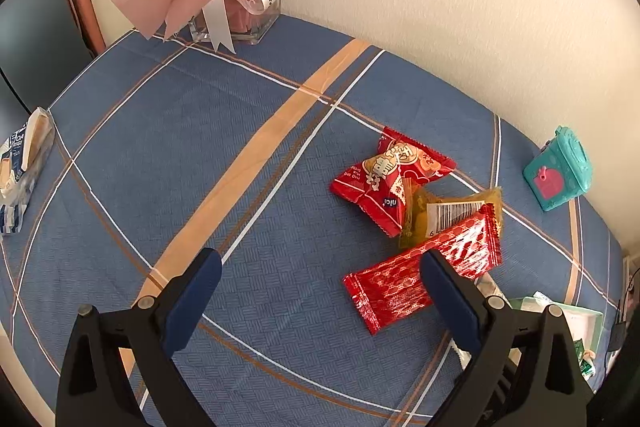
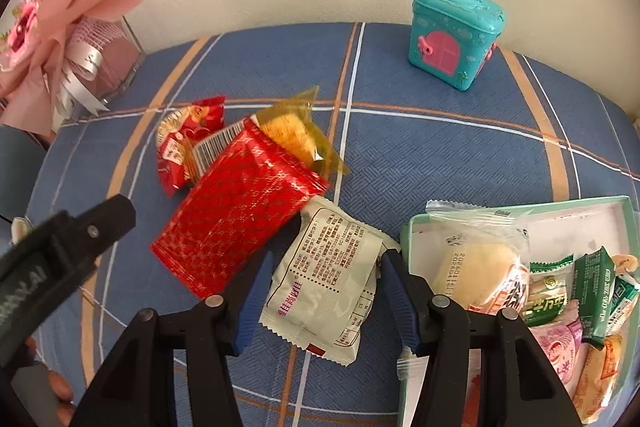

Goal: Organize snacks
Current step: 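Grasp the cream printed packet with the right gripper while the left approaches the red wafer pack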

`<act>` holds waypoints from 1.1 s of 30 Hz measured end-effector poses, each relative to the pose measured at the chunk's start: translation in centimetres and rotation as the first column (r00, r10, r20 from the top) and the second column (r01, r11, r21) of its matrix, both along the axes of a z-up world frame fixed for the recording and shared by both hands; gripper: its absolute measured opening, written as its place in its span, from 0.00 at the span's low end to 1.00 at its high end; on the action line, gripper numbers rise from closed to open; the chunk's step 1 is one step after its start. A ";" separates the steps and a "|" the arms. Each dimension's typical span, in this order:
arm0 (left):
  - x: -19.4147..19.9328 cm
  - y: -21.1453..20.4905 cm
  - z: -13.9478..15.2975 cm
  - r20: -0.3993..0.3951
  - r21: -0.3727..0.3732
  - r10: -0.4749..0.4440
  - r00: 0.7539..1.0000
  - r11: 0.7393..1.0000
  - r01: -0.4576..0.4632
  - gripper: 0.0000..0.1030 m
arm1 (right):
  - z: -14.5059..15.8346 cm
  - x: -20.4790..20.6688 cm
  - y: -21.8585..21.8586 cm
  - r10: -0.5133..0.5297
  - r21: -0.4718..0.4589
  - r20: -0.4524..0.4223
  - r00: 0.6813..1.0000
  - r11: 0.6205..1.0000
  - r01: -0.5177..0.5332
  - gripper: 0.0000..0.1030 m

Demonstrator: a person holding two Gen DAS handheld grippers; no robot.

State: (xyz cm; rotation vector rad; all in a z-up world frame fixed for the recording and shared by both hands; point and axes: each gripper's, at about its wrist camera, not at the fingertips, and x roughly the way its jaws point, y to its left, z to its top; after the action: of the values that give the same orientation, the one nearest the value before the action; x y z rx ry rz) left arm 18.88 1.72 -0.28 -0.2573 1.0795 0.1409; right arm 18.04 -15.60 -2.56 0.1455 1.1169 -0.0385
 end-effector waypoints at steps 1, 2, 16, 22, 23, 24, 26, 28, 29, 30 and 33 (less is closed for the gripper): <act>0.0 0.0 0.1 0.002 0.000 0.001 1.000 1.000 -0.001 0.96 | 0.3 -0.1 -0.1 0.000 0.005 0.006 1.000 1.000 0.000 0.57; 0.0 0.0 0.1 0.005 0.000 0.003 1.000 1.000 -0.003 0.96 | 0.7 -0.2 -0.2 0.001 0.011 0.015 1.000 1.000 -0.001 0.57; 0.3 -0.9 -0.5 -0.004 -0.007 -0.016 1.000 1.000 0.016 0.96 | 3.5 -1.1 -1.6 -0.011 0.010 0.080 0.997 1.000 0.011 0.57; 0.3 -1.5 -0.6 -0.006 -0.006 -0.037 0.999 0.999 0.037 0.96 | 4.4 -1.3 -3.0 -0.043 0.021 0.097 0.994 0.999 0.041 0.57; 0.4 -1.7 -0.7 -0.008 -0.003 -0.044 0.999 0.999 0.044 0.96 | 4.5 -1.3 -3.4 -0.051 0.024 0.099 0.994 0.999 0.049 0.57; 0.4 -2.0 -0.8 -0.012 0.000 -0.051 0.999 0.999 0.051 0.96 | 4.6 -1.4 -3.7 -0.059 0.025 0.101 0.993 0.998 0.057 0.57; 0.5 -2.5 -1.2 -0.019 0.002 -0.063 0.998 0.998 0.063 0.96 | 4.9 -1.6 -4.3 -0.075 0.022 0.107 0.991 0.997 0.074 0.57; 0.7 -3.2 -1.6 -0.029 -0.006 -0.078 0.997 0.997 0.078 0.96 | 5.1 -1.8 -4.8 -0.087 0.021 0.109 0.990 0.996 0.086 0.57; 0.7 -3.7 -2.0 -0.039 -0.014 -0.090 0.995 0.996 0.090 0.96 | 5.2 -1.8 -5.2 -0.094 0.024 0.110 0.989 0.995 0.092 0.57; 0.8 -4.0 -2.1 -0.043 -0.018 -0.096 0.994 0.995 0.096 0.96 | 5.3 -1.9 -5.6 -0.100 0.026 0.111 0.989 0.995 0.098 0.57; 0.8 -5.2 -2.8 -0.054 -0.041 -0.114 0.992 0.993 0.112 0.96 | 5.5 -2.1 -6.9 -0.126 0.033 0.117 0.985 0.992 0.123 0.57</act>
State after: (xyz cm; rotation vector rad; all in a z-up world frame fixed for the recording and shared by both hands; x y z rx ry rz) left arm 19.70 -3.46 -3.07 -0.2261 1.1506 0.0262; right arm 15.97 -22.50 2.94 0.2376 0.9882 -0.1254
